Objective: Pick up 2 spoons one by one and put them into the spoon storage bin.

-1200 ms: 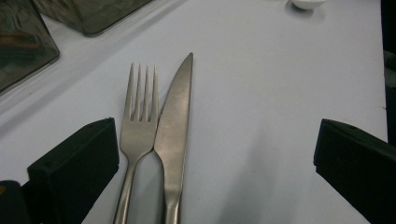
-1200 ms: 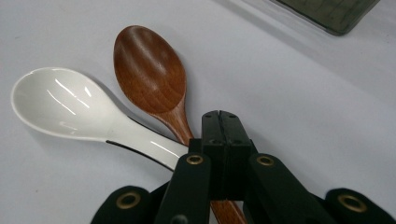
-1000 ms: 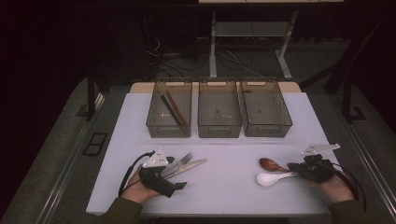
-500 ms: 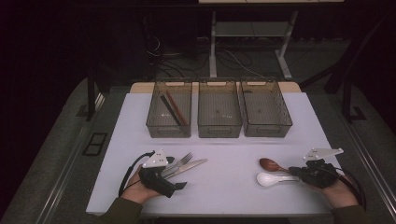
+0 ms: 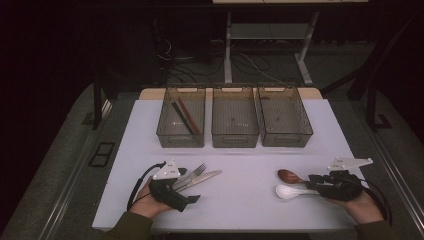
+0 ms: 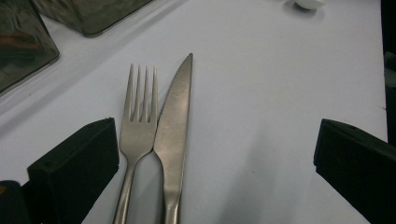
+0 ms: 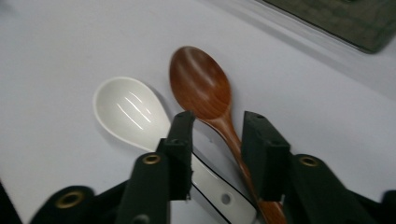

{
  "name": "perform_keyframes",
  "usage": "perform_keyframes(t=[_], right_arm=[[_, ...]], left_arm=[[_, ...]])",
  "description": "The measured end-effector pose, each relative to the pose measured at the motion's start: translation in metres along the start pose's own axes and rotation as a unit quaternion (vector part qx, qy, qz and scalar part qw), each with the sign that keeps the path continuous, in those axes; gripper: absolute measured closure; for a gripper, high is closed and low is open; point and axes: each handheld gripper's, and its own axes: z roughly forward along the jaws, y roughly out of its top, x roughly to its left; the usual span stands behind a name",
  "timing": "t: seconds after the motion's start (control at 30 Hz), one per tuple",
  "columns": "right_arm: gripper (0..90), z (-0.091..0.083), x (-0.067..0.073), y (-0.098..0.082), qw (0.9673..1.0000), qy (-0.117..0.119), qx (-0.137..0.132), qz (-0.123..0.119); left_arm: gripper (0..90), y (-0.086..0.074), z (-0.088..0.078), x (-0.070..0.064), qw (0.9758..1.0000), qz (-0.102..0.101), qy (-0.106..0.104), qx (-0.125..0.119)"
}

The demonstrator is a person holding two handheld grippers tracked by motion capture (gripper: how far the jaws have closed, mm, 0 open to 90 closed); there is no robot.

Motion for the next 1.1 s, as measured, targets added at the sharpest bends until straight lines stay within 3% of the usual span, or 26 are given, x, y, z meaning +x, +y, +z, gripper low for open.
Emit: perform_keyframes(t=[0.2,0.57,1.1], right_arm=[[51.5,0.005,0.002,0.003,0.9988,0.048,-0.009,0.007],[39.4,0.017,0.015,0.008,0.9986,0.048,-0.005,-0.020],[47.9,0.032,0.026,0.011,0.9961,0.072,0.020,-0.047]], left_arm=[[0.0,0.000,0.000,0.000,1.0000,0.002,0.001,0.000],[0.0,0.000,0.000,-0.001,1.0000,0.000,0.000,-0.004],[0.0,0.001,0.001,-0.001,1.0000,0.001,-0.002,-0.003]])
